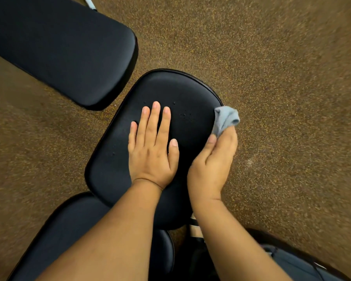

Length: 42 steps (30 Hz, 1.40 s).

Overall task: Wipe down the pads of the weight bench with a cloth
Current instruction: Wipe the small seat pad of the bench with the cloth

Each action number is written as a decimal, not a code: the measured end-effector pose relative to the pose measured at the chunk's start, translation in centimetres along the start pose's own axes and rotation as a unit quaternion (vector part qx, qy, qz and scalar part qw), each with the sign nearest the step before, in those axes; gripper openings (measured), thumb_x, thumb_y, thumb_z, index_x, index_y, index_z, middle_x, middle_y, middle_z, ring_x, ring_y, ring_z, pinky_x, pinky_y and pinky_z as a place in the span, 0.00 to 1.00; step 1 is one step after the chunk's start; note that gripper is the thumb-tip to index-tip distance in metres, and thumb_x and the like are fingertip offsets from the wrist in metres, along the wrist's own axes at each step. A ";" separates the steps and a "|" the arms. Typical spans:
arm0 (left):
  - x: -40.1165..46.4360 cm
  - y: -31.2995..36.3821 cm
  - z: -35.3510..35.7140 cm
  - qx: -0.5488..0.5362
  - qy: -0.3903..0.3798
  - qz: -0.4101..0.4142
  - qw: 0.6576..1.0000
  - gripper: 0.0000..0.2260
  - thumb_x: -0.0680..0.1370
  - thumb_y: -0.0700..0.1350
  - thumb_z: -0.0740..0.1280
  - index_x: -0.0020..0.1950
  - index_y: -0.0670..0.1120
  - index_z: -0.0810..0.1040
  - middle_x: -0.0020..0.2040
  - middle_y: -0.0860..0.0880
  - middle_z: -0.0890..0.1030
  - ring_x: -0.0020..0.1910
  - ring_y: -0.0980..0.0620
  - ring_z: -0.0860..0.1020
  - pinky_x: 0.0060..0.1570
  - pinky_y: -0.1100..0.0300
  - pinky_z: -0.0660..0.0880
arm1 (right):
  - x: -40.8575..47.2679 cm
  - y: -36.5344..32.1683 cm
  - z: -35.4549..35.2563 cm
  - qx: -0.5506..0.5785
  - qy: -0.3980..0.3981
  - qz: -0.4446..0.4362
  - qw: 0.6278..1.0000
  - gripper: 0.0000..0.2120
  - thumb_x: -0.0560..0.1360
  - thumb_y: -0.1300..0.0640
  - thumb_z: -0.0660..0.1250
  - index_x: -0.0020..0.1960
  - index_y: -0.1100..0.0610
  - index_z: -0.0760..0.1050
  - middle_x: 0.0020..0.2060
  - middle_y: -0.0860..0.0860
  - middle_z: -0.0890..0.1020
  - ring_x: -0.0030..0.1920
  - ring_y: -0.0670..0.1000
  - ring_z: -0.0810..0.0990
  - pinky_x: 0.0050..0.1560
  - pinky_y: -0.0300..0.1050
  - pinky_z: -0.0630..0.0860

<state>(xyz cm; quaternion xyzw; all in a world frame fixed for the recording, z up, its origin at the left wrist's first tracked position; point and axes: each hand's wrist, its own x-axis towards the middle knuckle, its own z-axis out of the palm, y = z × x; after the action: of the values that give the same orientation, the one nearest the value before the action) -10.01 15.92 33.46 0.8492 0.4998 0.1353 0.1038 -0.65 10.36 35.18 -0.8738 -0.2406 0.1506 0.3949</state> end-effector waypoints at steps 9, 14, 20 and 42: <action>-0.1 0.0 0.2 0.002 0.008 -0.002 1.000 0.27 0.80 0.52 0.52 0.79 0.47 0.57 0.79 0.45 0.57 0.78 0.46 0.53 0.76 0.49 0.46 | 4.0 -0.7 -0.8 0.082 -0.033 -0.016 0.996 0.20 0.81 0.57 0.52 0.71 0.59 0.67 0.64 0.53 0.75 0.64 0.49 0.71 0.64 0.35 0.65; 0.0 0.2 0.1 0.004 0.011 -0.005 1.000 0.27 0.80 0.51 0.53 0.79 0.47 0.56 0.79 0.46 0.57 0.79 0.46 0.53 0.76 0.49 0.46 | -4.6 2.1 -1.3 0.095 -0.060 0.043 0.993 0.20 0.81 0.59 0.54 0.71 0.67 0.63 0.60 0.50 0.72 0.62 0.38 0.67 0.64 0.25 0.58; -0.1 0.3 -0.1 0.005 0.015 -0.002 1.000 0.28 0.80 0.50 0.53 0.79 0.47 0.56 0.80 0.46 0.56 0.79 0.46 0.52 0.76 0.49 0.46 | -5.0 2.0 -2.1 0.187 -0.123 0.150 0.963 0.23 0.83 0.49 0.50 0.73 0.60 0.64 0.60 0.38 0.72 0.61 0.29 0.68 0.61 0.22 0.57; -0.3 0.1 0.0 0.004 0.024 0.003 1.000 0.27 0.81 0.50 0.54 0.80 0.47 0.56 0.80 0.46 0.56 0.79 0.46 0.52 0.76 0.47 0.47 | -4.0 0.7 -2.7 0.247 -0.122 0.160 0.948 0.35 0.78 0.38 0.45 0.79 0.56 0.51 0.78 0.47 0.54 0.74 0.36 0.51 0.70 0.24 0.46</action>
<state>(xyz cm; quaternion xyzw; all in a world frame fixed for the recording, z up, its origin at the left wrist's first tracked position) -10.05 15.55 33.46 0.8477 0.5000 0.1540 0.0874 -2.53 6.14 36.63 -0.7505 -0.0993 0.3724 0.5368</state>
